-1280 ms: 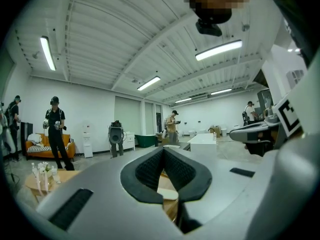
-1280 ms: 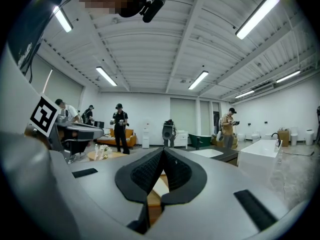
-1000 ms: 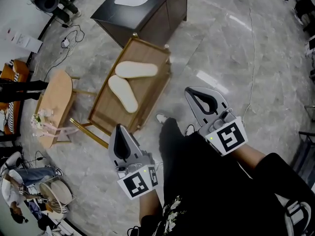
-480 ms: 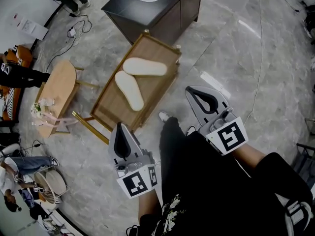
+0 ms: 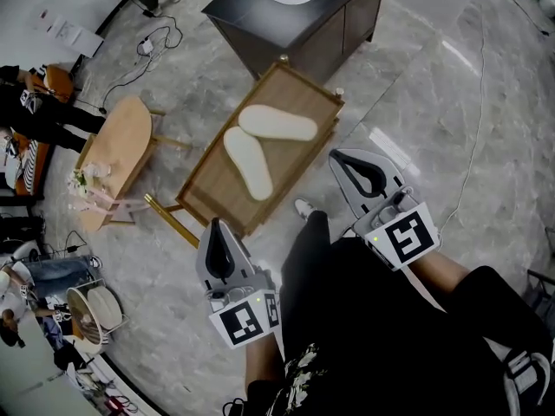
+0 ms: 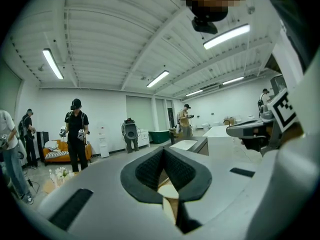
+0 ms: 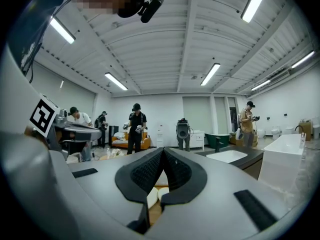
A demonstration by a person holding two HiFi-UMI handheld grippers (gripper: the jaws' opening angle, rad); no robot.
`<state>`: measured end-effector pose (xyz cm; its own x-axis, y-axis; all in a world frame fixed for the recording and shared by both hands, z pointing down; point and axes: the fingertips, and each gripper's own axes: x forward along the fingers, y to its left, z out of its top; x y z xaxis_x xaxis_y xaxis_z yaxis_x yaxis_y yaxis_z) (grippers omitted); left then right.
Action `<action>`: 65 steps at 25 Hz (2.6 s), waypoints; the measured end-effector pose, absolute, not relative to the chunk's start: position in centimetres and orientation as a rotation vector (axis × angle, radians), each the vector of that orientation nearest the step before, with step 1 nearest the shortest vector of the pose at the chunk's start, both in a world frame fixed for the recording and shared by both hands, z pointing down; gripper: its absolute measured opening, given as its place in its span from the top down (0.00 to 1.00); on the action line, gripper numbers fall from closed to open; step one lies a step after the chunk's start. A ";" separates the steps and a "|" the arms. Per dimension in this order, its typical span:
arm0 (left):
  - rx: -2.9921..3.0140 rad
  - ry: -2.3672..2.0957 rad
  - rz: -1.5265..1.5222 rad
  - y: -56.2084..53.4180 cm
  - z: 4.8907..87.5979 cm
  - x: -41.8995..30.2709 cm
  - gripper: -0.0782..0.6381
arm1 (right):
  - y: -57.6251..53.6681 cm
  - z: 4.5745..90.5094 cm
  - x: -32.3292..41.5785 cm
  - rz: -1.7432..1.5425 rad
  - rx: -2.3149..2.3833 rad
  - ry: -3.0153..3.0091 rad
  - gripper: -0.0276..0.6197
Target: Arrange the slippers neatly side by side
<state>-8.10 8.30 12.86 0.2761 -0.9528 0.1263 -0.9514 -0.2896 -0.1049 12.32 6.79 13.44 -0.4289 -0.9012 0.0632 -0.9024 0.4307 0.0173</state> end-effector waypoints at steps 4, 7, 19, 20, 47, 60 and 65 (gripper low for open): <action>-2.478 1.893 -0.244 6.9 12.4 -9.0 0.90 | 5.1 12.9 11.3 0.011 1.618 -2.636 0.96; -2.457 1.920 -0.196 6.0 12.0 -9.5 0.90 | 3.9 13.1 10.5 0.016 1.589 -2.645 0.96; -2.431 1.995 -0.103 3.0 12.6 -10.9 0.90 | -0.3 12.4 8.0 -0.005 1.470 -2.659 0.96; -2.431 1.999 -0.104 2.7 12.7 -11.0 0.90 | -0.7 12.3 8.0 -0.021 1.462 -2.654 0.96; -2.343 2.151 -0.128 -2.7 15.2 -16.0 0.90 | -9.1 14.5 1.7 -0.041 1.248 -2.726 0.96; -2.262 2.336 -0.207 -5.7 16.7 -15.4 0.90 | -13.0 16.3 1.7 0.079 1.064 -2.739 0.96; -2.261 2.355 -0.237 -6.3 17.4 -14.3 0.89 | -14.1 18.0 2.4 0.129 1.001 -2.736 0.96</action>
